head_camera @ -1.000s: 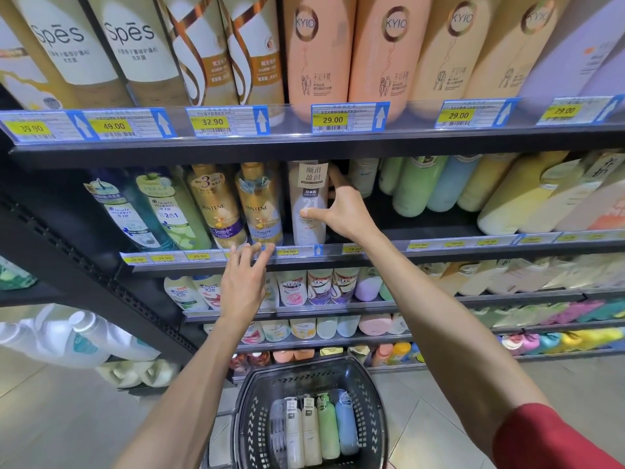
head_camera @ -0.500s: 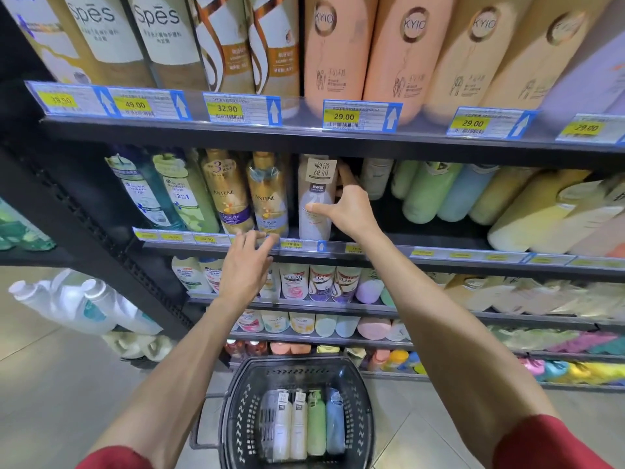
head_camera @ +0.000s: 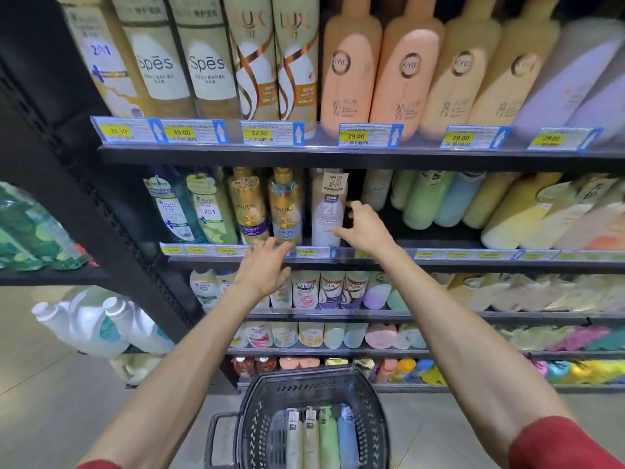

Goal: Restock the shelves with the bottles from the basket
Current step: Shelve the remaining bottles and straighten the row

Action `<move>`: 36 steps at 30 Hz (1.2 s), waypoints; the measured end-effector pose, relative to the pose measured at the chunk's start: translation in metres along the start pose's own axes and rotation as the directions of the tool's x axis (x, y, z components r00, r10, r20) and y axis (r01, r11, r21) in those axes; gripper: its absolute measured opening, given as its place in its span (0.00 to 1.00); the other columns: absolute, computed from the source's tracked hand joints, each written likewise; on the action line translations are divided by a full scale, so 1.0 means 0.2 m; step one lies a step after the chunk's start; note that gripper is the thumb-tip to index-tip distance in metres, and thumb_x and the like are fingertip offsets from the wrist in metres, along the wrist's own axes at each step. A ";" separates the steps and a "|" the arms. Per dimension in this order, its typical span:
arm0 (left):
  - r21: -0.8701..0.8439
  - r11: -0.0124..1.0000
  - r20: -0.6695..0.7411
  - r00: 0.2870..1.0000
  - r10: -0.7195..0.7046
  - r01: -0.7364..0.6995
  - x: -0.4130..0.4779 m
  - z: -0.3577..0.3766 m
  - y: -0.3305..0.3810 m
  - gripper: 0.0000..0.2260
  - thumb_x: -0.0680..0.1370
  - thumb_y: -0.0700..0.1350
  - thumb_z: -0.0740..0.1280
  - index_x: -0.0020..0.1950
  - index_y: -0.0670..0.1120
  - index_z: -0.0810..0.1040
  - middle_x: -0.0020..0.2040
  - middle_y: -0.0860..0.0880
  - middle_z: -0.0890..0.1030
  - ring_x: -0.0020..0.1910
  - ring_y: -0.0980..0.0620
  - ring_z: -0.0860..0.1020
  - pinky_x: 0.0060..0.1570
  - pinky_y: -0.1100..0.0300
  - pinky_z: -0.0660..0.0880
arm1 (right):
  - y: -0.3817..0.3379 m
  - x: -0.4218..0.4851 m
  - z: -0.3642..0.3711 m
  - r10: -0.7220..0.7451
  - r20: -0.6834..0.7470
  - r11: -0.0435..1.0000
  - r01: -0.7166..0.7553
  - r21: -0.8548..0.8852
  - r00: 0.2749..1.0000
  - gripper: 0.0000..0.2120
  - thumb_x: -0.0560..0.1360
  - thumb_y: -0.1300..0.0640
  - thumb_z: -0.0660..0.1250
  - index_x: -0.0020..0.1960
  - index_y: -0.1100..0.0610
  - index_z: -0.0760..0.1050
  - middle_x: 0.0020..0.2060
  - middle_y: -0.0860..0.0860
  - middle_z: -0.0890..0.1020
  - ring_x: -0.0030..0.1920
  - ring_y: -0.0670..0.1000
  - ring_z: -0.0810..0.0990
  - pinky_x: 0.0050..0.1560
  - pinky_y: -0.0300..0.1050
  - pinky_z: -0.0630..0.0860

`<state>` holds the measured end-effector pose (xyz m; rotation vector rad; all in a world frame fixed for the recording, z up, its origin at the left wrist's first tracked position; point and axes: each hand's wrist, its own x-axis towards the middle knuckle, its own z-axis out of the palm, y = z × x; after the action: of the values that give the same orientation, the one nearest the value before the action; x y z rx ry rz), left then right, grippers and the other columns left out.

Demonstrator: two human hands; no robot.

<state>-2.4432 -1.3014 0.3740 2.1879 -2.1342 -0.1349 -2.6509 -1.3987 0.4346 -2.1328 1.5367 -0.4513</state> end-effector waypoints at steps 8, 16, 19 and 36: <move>-0.021 1.000 0.038 0.999 0.023 -0.022 -0.17 -0.07 -0.04 0.27 0.80 0.52 0.66 0.79 0.53 0.63 0.69 0.41 0.72 0.69 0.39 0.70 0.62 0.45 0.72 | -0.04 -0.29 0.05 -0.002 0.155 0.932 0.058 -0.359 0.988 0.29 0.75 0.48 0.71 0.72 0.56 0.68 0.64 0.59 0.70 0.65 0.61 0.70 0.63 0.56 0.73; -0.030 1.000 0.118 0.993 0.008 -0.004 -0.42 0.02 -0.10 0.29 0.79 0.55 0.67 0.78 0.53 0.63 0.71 0.43 0.70 0.70 0.39 0.68 0.65 0.44 0.69 | -0.07 -0.53 0.28 0.037 0.195 0.884 0.059 -0.465 0.980 0.29 0.75 0.47 0.70 0.72 0.56 0.67 0.66 0.59 0.69 0.67 0.62 0.68 0.63 0.58 0.71; -0.019 1.000 0.149 0.989 0.012 -0.009 -0.49 0.08 -0.12 0.29 0.78 0.57 0.67 0.78 0.53 0.64 0.72 0.43 0.70 0.71 0.39 0.68 0.66 0.44 0.68 | -0.05 -0.62 0.37 0.077 0.208 0.877 0.033 -0.479 0.975 0.29 0.76 0.46 0.70 0.72 0.57 0.67 0.66 0.59 0.69 0.67 0.63 0.68 0.64 0.59 0.71; -0.222 0.971 0.339 0.941 -0.005 0.086 -0.69 0.48 -0.17 0.25 0.81 0.56 0.64 0.77 0.50 0.67 0.73 0.43 0.71 0.71 0.39 0.70 0.65 0.46 0.71 | 0.09 -0.79 0.79 0.205 0.362 0.905 -0.035 -0.423 0.909 0.28 0.77 0.47 0.68 0.73 0.57 0.68 0.69 0.60 0.69 0.69 0.63 0.69 0.66 0.57 0.71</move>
<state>-2.4250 -1.1623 0.2753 2.2020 -2.0897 -0.7762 -2.6338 -1.2256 0.2927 -2.2221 1.6044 0.3731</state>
